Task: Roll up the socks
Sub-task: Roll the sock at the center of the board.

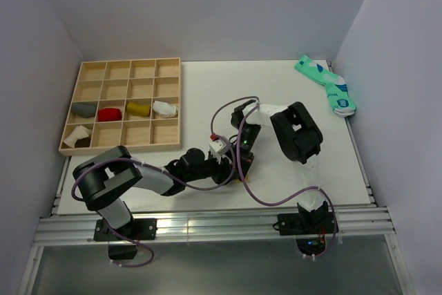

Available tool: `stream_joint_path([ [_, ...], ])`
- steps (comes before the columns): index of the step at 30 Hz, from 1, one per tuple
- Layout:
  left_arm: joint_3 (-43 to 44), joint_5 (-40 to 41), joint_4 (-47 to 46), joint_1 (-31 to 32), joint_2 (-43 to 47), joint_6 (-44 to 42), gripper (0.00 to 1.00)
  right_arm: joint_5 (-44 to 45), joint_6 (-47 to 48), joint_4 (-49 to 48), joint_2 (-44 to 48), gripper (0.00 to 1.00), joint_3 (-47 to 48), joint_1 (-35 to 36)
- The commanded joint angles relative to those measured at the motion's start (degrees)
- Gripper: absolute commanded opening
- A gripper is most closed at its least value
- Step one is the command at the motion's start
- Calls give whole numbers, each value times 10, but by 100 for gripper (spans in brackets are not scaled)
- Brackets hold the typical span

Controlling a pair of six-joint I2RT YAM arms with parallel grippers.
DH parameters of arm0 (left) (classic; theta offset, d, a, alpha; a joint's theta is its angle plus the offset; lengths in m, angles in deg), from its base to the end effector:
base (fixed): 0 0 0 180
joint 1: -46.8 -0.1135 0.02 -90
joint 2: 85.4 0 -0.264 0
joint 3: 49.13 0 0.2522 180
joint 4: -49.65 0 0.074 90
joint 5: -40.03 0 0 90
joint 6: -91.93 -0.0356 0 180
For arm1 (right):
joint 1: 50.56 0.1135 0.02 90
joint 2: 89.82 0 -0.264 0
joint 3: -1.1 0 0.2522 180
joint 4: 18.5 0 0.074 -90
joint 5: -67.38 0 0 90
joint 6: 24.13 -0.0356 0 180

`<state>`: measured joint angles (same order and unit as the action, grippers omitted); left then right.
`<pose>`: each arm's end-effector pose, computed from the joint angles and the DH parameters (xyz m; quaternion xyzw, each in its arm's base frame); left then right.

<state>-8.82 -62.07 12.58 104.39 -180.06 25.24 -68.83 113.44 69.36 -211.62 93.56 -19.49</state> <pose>0.1504 -0.2508 0.1394 0.2957 0.7468 -0.4471 0.3936 0.2727 0.1943 0.1266 0.4951 -0.7501 -0.4085 0.1593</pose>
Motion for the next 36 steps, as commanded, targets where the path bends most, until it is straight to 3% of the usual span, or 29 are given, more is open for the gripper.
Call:
stream_joint_path([
  [1, 37, 1, 13, 3, -8, -28, 47, -13, 18, 27, 14, 9, 3, -5],
  [24, 37, -72, -22, -5, -70, -5, 48, -21, 20, 32, 9, 8, 6, -18],
  [36, 25, -64, -32, -5, -67, 2, 46, -18, 8, 17, 9, 7, 1, -22],
])
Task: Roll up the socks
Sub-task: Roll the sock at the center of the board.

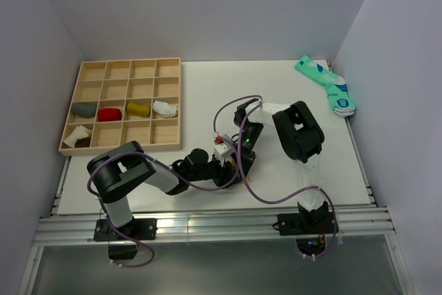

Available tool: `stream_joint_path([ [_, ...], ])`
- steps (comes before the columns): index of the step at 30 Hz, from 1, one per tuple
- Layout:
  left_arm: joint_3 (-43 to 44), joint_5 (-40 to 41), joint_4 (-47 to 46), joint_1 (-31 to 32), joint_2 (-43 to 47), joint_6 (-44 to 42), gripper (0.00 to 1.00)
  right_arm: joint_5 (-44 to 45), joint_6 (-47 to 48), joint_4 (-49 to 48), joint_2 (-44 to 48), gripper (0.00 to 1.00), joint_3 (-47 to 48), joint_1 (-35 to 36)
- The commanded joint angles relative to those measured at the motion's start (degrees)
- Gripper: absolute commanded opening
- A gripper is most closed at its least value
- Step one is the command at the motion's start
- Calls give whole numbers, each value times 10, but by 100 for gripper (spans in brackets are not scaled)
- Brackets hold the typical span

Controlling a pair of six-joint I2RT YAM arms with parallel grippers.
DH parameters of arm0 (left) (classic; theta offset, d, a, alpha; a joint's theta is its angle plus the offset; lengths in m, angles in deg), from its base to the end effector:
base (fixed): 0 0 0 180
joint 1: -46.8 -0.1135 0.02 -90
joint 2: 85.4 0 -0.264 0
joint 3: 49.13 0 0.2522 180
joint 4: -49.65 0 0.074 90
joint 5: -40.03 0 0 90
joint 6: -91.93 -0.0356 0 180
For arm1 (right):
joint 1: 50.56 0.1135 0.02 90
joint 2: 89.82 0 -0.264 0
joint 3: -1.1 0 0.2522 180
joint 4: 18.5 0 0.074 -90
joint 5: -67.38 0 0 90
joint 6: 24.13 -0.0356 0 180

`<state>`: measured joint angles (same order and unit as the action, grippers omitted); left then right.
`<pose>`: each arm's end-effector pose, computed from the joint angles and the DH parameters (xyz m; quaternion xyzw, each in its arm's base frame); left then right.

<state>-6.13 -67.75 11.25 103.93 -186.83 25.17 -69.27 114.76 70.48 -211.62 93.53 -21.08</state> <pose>0.1568 -0.2627 0.1204 0.3207 0.7485 -0.4622 0.3511 0.2764 0.1860 0.1275 0.4874 -0.7514 -0.4163 0.1569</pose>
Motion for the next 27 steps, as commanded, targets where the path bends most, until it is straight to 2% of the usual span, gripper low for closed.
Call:
stream_joint_path([
  [1, -1, -7, -17, -1, 2, 3, 45, -12, -7, 5, 8, 7, 3, -7],
  [12, 6, -5, -13, 0, -11, 9, 31, -19, -33, -15, 5, 6, 5, -10],
  [14, 7, -3, -13, 0, -15, 13, 23, -18, -39, -20, 7, 6, 3, -10],
  [16, 8, -2, -15, 0, -18, 17, 9, -15, -48, -31, 9, 6, -1, -10],
  [18, 9, -8, -20, 0, -24, 22, 4, -10, -57, -49, 16, 6, -10, -10],
  [19, 11, -9, -21, 0, -26, 24, 0, -2, -70, -58, 20, 8, -13, -10],
  [23, 23, -17, -13, 0, -53, 38, 0, 24, -106, -130, 66, 24, -51, -9],
  [27, 8, -26, -39, -9, -54, 72, 0, 62, -141, -187, 124, 35, -84, -12],
])
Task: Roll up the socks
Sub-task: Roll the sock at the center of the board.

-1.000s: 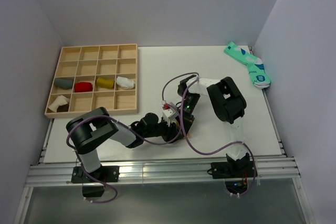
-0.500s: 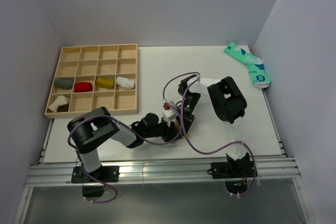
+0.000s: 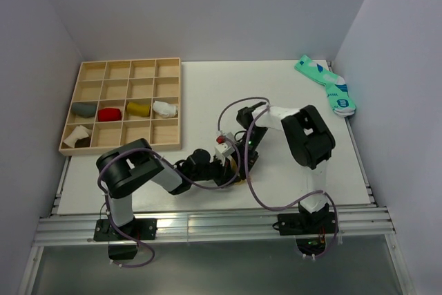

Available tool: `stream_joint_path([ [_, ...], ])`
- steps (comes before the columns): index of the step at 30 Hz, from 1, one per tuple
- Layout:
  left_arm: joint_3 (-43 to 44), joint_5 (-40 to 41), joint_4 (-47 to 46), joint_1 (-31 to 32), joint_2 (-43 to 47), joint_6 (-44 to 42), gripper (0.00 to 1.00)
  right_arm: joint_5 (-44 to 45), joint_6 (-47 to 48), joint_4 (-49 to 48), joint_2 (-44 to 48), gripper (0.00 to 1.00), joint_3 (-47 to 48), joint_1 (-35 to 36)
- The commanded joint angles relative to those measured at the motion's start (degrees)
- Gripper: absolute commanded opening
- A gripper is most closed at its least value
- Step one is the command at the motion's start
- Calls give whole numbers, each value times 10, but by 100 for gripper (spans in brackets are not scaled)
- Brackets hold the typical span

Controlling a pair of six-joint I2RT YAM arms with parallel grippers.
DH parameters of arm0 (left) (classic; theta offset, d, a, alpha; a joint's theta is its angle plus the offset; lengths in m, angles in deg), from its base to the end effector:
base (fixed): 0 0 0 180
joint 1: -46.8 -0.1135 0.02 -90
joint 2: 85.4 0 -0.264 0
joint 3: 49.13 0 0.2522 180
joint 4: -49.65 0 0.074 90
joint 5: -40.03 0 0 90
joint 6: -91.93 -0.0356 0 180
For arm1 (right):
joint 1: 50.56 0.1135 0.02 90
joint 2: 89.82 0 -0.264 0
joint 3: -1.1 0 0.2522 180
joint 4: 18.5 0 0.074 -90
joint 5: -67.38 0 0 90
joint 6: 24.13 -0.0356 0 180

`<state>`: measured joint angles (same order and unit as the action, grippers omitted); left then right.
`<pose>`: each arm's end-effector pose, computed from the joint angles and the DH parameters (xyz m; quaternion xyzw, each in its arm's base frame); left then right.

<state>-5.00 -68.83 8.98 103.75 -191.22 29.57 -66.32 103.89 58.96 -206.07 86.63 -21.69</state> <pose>0.1606 -0.2679 0.1068 0.2955 0.7632 -0.4758 0.3223 0.2705 0.1772 0.1267 0.4561 -0.7972 -0.3780 0.1169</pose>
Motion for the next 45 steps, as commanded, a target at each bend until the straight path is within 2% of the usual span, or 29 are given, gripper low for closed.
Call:
stream_joint_path([
  [1, -10, -23, -22, -11, -6, 34, 0, 41, -50, -84, 80, 38, -22, -7],
  [9, 3, -17, 50, -22, 19, 66, 0, 84, -90, -141, 172, 41, -49, -46],
  [17, 92, -29, 241, -27, 40, 114, 0, 136, -78, -209, 339, 41, -131, -75],
  [20, 126, -50, 304, -34, 32, 147, 0, 152, -66, -249, 387, 41, -162, -75],
  [22, 142, -92, 311, -41, 22, 163, 0, 157, -57, -262, 425, 41, -175, -75],
  [29, 173, -144, 363, -68, -11, 223, 0, 129, 7, -286, 482, 36, -246, -71],
  [35, 184, -181, 389, -88, -35, 246, 0, 153, 61, -321, 542, 34, -319, -9],
  [38, 187, -202, 388, -96, -47, 254, 0, 189, 65, -375, 587, 36, -367, 55],
  [40, 190, -212, 393, -99, -55, 259, 0, 203, 72, -391, 597, 38, -382, 92],
  [45, 197, -235, 389, -114, -71, 278, 0, 205, 91, -403, 589, 40, -399, 124],
])
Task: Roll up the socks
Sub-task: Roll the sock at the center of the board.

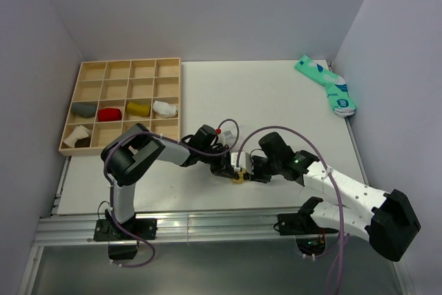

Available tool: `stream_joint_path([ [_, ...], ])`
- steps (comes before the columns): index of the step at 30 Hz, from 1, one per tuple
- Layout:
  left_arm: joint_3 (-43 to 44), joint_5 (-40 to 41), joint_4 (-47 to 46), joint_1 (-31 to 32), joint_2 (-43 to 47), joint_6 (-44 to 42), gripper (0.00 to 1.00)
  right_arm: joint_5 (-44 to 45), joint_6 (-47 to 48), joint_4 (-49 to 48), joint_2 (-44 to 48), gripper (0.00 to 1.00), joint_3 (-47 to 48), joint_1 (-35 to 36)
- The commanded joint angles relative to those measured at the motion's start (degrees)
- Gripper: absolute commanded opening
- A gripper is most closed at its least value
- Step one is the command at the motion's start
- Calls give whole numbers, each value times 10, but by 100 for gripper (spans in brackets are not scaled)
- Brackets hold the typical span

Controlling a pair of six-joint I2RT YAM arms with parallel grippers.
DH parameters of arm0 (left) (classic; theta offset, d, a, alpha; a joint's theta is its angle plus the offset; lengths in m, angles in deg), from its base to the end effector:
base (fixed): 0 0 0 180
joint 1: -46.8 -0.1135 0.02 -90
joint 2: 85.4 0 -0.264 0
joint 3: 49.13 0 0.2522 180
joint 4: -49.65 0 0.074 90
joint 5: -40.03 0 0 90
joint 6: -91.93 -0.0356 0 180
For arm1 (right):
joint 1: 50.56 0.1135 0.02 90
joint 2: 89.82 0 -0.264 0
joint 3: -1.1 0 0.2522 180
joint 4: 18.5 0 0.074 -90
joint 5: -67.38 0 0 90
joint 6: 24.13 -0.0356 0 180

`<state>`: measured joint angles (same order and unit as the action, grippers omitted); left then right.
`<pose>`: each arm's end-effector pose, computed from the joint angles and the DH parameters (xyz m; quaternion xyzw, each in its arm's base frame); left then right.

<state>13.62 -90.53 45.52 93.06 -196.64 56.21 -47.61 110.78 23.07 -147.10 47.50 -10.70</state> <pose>0.2287 -0.2725 0.1001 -0.0736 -0.8719 0.4840 0.0132 0.1360 0.1331 0.2038 -0.6746 0.6358 0.1908 0.3229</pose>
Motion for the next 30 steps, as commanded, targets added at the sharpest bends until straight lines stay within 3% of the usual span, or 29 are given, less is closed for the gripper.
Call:
stream_joint_path([
  [1, 13, -26, 23, -10, -24, 17, 0, 23, 25, -51, 0, 40, -13, 21],
  [7, 38, -44, 40, -11, -52, 30, 0, 72, 36, -112, -7, 40, -64, 72],
  [12, 62, -47, 72, -13, -63, 25, 0, 96, 47, -151, -3, 47, -86, 99],
  [30, 80, -111, 60, -27, -78, 43, 0, 127, 62, -212, -71, 43, -107, 117],
])
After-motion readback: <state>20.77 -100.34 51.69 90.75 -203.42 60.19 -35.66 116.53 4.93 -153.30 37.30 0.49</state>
